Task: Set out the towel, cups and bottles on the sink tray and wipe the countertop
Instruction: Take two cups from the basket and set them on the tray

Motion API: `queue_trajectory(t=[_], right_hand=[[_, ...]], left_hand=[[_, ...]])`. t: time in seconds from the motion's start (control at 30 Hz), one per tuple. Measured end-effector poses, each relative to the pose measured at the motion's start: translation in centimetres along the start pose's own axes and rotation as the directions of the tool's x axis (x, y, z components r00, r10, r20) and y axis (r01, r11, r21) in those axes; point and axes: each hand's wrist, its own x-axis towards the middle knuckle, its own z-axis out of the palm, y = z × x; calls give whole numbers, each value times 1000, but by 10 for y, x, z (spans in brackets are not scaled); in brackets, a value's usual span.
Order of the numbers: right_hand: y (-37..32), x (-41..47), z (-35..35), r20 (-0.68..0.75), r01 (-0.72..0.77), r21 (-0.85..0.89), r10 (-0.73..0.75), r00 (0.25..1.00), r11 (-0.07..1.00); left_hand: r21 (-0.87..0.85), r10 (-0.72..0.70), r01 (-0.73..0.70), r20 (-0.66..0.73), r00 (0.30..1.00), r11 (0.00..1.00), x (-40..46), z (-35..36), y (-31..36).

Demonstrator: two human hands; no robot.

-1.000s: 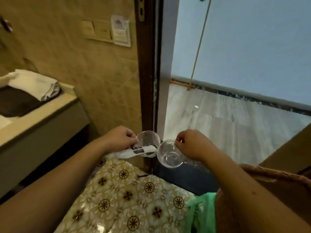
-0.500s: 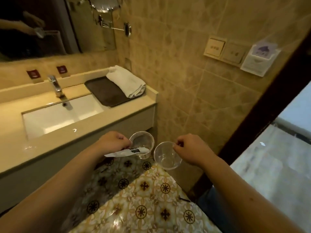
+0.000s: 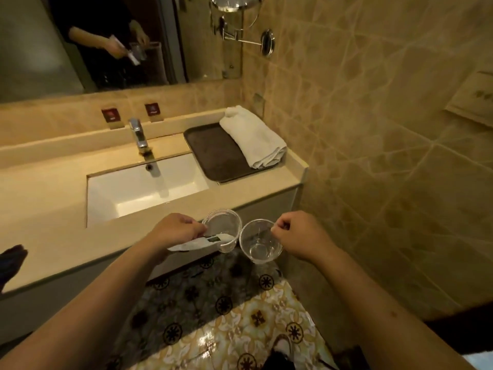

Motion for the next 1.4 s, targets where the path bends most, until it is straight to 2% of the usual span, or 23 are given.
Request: queue_trajectory(t=[0.17,0.43,0.6,0.8,1.03,1.13,1.23,1.4], right_hand=[[3,96,-9,70,40,15,-41,997,999],[4,220,-38,164,78,84,-91,982,993],[-6,286,-26,224,-8,191,-35,974,982],[-28,364,-1,220,-111,251,55,974,962],[-61,450,33,202,-281,319,224,953,905],[-74,481,49,173,-335,351,291,941,875],[-84,508,65,173,-378,418,336,926,826],[-93,557,89,193,-404,456,355,915,793]], left_hand=[[-34,-72,68,-117,991,997,58,-4,32],[-216,-214,164,-231,949,963,129,-11,77],[-356,-323,224,-250,913,907,189,-22,89],[-375,-310,201,-258,915,905,295,-48,94],[-417,-213,128,-163,963,900,423,-92,104],[-310,-184,116,-201,962,944,471,-102,113],[-350,-206,127,-198,958,928,513,-112,119],[-429,-240,176,-102,965,886,572,-115,124]])
